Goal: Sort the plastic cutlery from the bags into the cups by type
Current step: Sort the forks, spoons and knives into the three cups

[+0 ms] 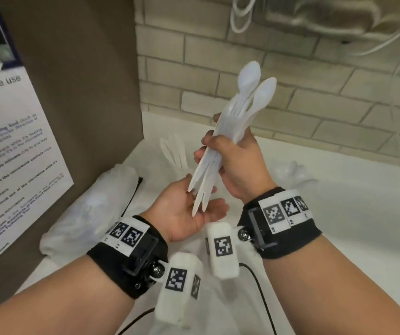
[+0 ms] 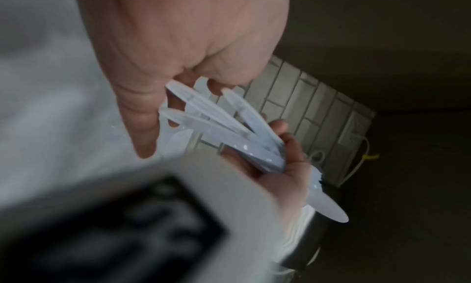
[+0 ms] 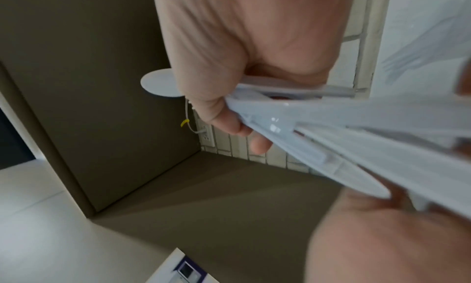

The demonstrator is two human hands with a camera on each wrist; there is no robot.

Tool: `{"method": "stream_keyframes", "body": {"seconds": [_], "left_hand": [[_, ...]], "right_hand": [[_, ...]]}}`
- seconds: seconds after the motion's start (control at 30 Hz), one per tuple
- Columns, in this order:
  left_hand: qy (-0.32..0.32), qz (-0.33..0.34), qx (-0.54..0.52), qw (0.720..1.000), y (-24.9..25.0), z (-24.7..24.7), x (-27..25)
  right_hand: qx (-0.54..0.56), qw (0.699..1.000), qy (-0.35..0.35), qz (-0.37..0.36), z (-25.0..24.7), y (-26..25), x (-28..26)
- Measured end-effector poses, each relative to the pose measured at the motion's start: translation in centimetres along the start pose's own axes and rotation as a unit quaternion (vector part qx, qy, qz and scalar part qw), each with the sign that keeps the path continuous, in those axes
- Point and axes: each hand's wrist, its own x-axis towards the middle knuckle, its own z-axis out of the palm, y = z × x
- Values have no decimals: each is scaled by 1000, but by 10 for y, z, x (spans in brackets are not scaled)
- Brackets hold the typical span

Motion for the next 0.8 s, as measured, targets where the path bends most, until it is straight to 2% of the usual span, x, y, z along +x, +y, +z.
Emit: {"method": "stream_keyframes", "body": {"seconds": [0.13, 0.27, 0.43, 0.57, 0.67, 0.8], "left_hand": [[11, 49, -93, 994, 7, -2, 5], [40, 16, 3, 999, 5, -2, 2], [50, 53, -30, 997, 11, 4, -2], [93, 31, 39, 994, 6, 3, -3], [89, 41, 22, 995, 5, 3, -1], [105, -10, 65, 992, 5, 3, -2]], "right_hand": [[-66, 997, 8, -35, 5, 4, -3], [-119, 991, -1, -58, 8, 7, -7], [-182, 982, 11, -56, 9, 20, -9], [-181, 983, 11, -40, 11, 22, -11], [-168, 985, 8, -35, 11, 25, -10], [-149, 988, 6, -32, 11, 21, -9]]}}
